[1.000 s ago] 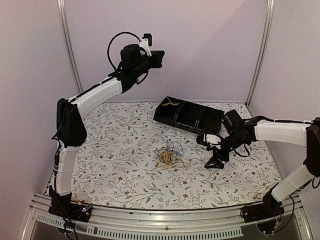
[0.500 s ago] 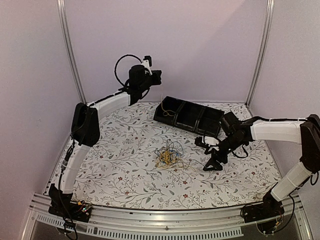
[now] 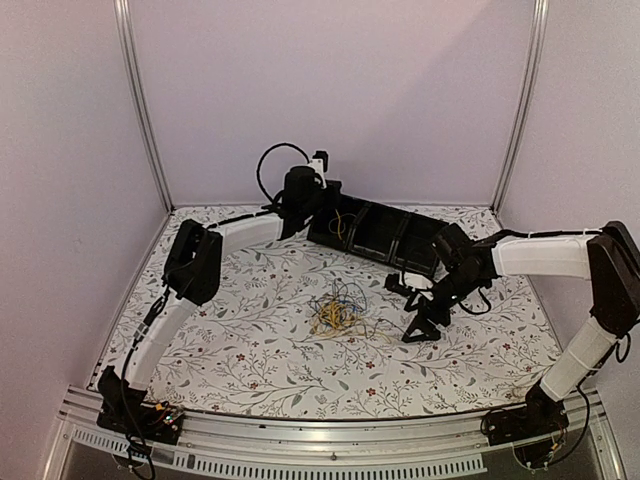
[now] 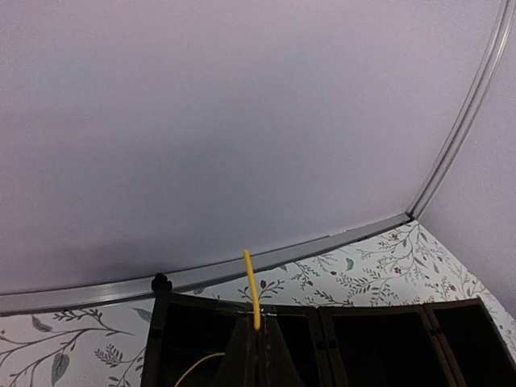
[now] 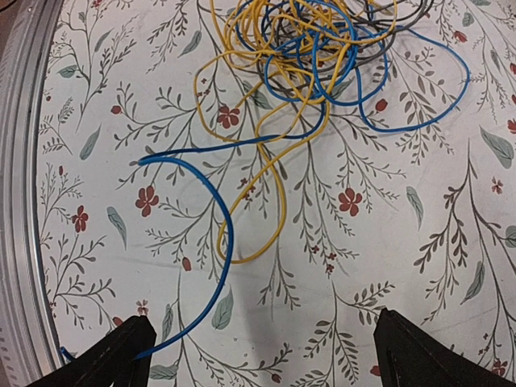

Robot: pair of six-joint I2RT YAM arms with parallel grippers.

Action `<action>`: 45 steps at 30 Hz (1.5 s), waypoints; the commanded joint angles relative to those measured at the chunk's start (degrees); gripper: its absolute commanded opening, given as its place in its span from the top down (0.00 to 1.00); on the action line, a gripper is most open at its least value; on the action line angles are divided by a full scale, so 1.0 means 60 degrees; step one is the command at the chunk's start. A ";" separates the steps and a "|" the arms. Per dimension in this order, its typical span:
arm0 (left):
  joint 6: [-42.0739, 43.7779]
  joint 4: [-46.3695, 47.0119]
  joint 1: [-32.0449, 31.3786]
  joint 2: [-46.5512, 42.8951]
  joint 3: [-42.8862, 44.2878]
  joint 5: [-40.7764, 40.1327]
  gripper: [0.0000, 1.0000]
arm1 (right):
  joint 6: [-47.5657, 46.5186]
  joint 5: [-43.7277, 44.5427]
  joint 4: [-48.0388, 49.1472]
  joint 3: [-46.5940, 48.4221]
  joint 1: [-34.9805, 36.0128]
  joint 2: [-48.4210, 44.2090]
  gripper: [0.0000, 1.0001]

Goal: Untangle the cables

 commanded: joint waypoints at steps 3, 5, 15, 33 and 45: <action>-0.0091 -0.0227 -0.0158 -0.0061 -0.0323 0.0035 1.00 | 0.0072 -0.0371 -0.0233 0.0407 -0.0044 0.0322 0.01; -0.0254 -0.0358 -0.0158 -0.0095 -0.0462 0.0018 1.00 | 0.0065 -0.0428 -0.0277 0.0486 -0.0044 0.0424 0.01; -0.0467 -0.1076 -0.0048 -0.0046 -0.0462 0.0297 0.90 | 0.0057 -0.0698 -0.0418 0.0747 -0.0033 0.0645 0.01; 0.0079 -0.0682 0.0412 -0.2933 -0.2319 0.1249 0.19 | 0.0100 -0.1006 -0.0587 0.1213 -0.0042 0.0817 0.01; 0.0981 -0.0181 0.0229 -0.7014 -0.6665 0.3914 0.26 | 0.0074 -0.1284 -0.0789 0.2173 -0.0044 0.0681 0.04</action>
